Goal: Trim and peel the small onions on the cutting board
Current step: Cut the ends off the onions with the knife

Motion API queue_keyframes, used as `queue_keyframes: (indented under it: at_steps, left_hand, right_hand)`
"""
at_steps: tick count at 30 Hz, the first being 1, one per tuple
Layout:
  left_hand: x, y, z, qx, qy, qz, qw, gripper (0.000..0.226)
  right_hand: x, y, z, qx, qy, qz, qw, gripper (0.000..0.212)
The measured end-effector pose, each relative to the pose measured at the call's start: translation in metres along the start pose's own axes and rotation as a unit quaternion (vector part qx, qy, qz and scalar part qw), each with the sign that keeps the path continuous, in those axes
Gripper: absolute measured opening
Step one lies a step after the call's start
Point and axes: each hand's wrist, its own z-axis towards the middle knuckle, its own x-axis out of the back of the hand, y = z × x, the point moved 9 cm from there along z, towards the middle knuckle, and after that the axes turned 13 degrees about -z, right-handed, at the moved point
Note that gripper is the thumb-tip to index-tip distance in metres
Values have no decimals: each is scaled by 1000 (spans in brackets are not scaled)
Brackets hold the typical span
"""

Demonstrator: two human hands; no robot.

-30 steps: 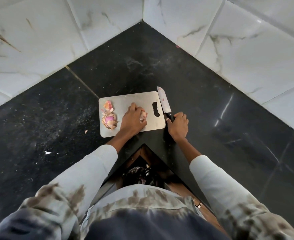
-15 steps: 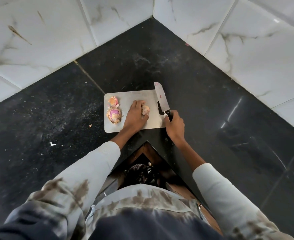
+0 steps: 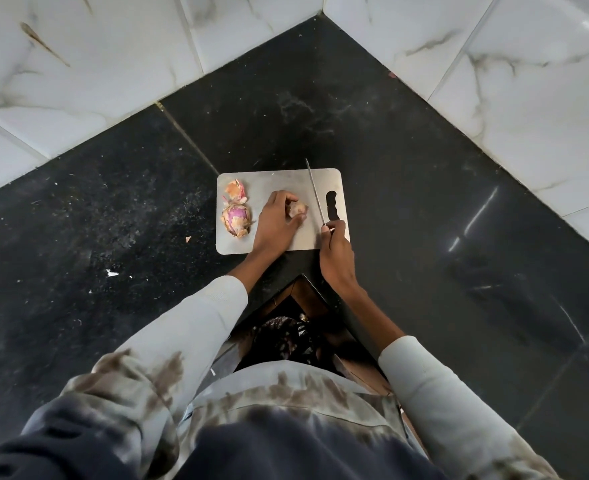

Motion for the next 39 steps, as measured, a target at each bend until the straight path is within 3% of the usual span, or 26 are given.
queue_keyframes:
  at_steps: [6,17,25,39]
  left_hand:
    - [4,-5,3,2,6,2,1000,38]
    - [7,-11,5,15,27,5,1000,32]
    - [8,-10,7,-9,24,13,1000,34]
    - [10,-8,15,8,32,14,999,29]
  right_hand:
    - [-4,1,-2,-27,-20,93,995,18]
    - [-2,-5,-10,-10,-2,113,994,18]
    - [-3,-16,-11,17,11,69,997,24]
    - [-1,-24,-13,18,9,24,1000,15]
